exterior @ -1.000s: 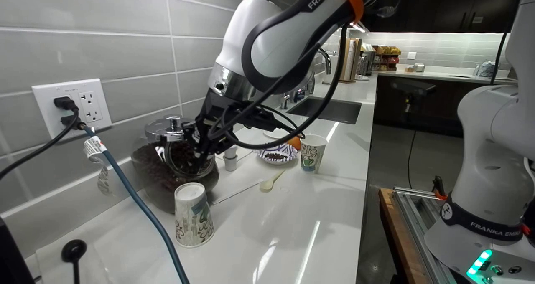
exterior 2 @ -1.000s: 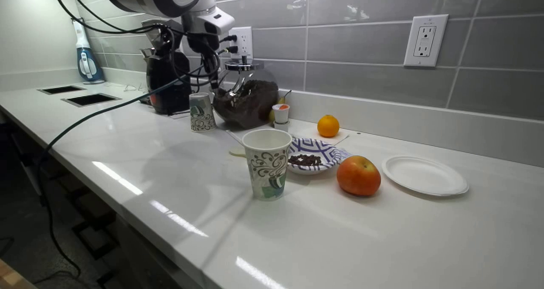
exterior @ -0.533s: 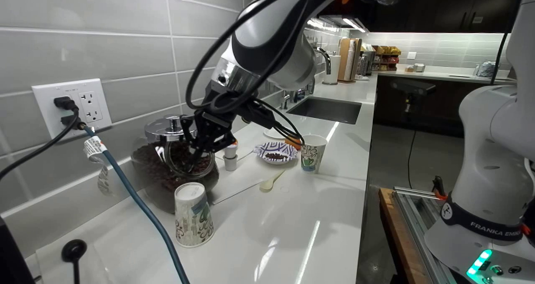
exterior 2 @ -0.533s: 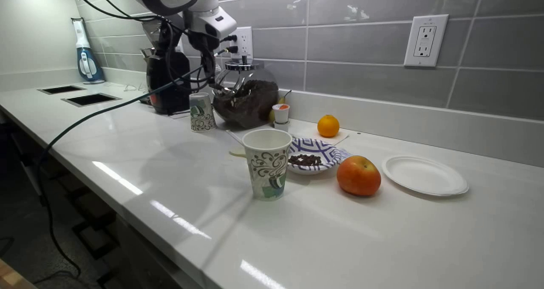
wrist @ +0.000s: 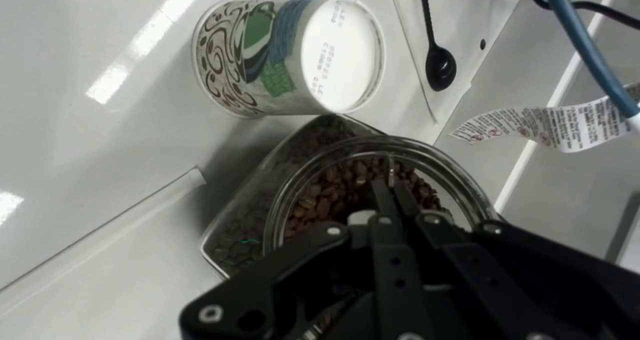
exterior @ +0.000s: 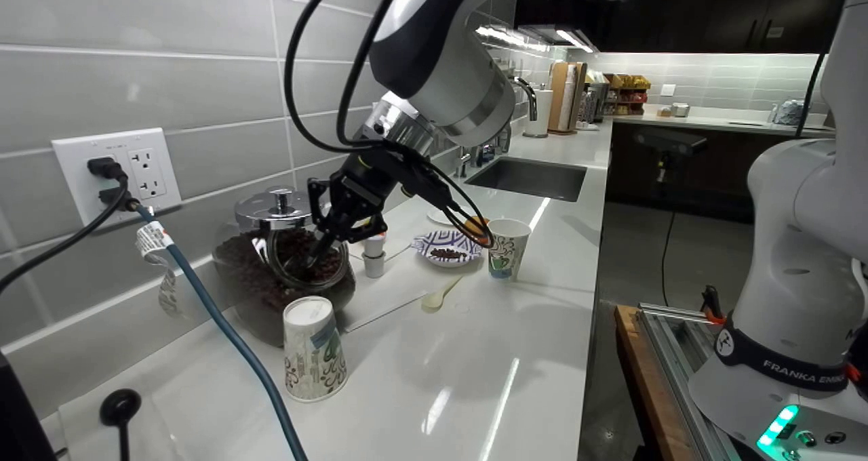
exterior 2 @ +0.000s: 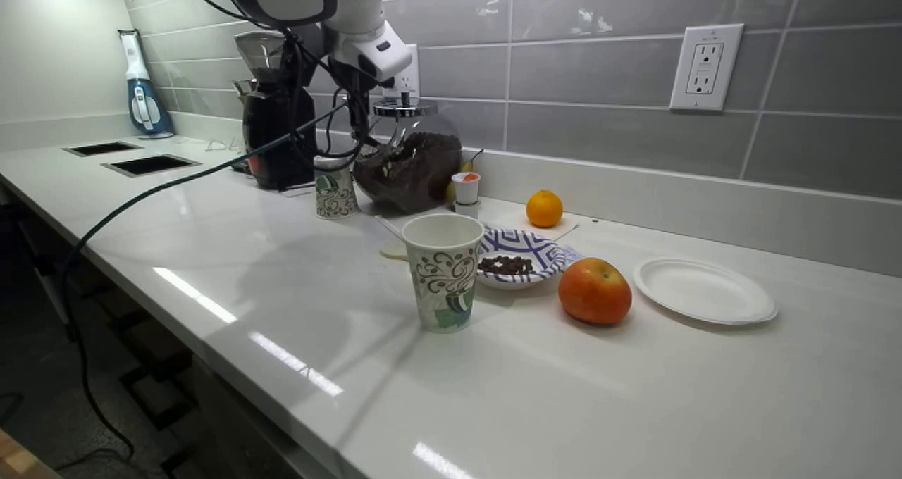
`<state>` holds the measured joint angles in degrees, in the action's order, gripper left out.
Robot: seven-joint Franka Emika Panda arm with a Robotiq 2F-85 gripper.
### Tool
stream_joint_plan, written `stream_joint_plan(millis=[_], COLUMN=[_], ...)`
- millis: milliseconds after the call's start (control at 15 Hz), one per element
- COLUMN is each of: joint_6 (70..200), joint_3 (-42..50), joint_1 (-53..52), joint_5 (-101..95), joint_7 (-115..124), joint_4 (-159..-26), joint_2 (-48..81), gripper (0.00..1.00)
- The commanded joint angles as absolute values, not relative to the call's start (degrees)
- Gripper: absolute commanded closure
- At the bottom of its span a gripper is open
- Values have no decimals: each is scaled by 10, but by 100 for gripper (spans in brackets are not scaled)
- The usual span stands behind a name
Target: Scoop some of the contents in the jar and pour them in the bowl
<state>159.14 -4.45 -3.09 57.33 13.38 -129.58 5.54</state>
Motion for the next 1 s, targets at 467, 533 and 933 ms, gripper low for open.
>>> stream_joint_plan(millis=[467, 533, 933], joint_6=[1559, 1562, 1554], joint_3=[-45, -46, -45], joint_1=[-17, -17, -12], joint_5=[635, 641, 685], joint_7=[77, 66, -9], joint_4=[-1291, -1290, -1282], joint_2=[69, 69, 82], gripper=[97, 97, 98])
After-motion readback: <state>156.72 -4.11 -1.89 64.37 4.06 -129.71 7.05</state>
